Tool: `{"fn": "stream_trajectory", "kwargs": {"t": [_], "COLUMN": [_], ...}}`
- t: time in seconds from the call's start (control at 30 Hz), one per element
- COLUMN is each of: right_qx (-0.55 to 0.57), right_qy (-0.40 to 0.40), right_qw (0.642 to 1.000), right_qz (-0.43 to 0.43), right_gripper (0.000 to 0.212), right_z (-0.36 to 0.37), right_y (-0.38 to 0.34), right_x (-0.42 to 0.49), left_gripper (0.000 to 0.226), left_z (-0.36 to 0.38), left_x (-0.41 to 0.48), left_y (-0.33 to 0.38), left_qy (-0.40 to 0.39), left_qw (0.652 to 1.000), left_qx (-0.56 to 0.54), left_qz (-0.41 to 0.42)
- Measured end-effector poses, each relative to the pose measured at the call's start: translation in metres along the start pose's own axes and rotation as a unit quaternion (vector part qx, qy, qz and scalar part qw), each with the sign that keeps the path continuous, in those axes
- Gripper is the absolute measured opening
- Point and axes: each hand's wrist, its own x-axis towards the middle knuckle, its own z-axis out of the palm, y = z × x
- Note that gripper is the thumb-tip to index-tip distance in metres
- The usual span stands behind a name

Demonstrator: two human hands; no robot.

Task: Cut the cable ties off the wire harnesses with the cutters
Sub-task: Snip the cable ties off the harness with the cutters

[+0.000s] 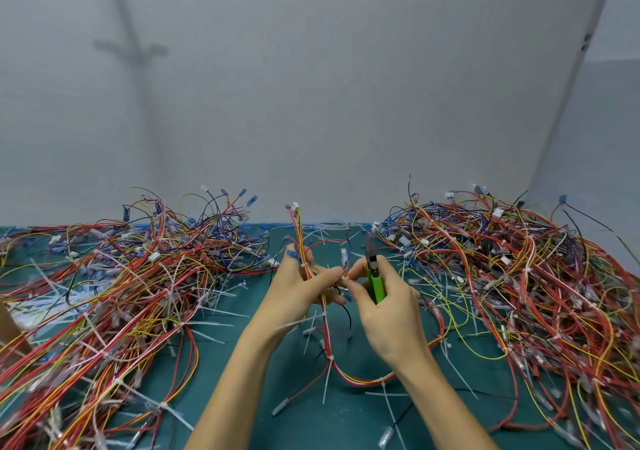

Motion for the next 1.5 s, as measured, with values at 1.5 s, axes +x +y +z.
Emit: {"fn": "stream_trajectory", "kwargs": {"t": [1.5], "right_qx": [-0.080], "right_qy": [-0.114], "right_qw": [0.986], "right_qz": [0.088], "right_gripper": [0.044], "right_z": [0.012], "right_y": [-0.011], "right_x": [-0.010], "left_gripper": [0.033], "left_z": [0.033], "left_x": [0.005], "left_y": [-0.002], "left_qy": [0.299], "left_qw": [0.913], "left_qx": [-0.279], "left_qz": [0.011]}}
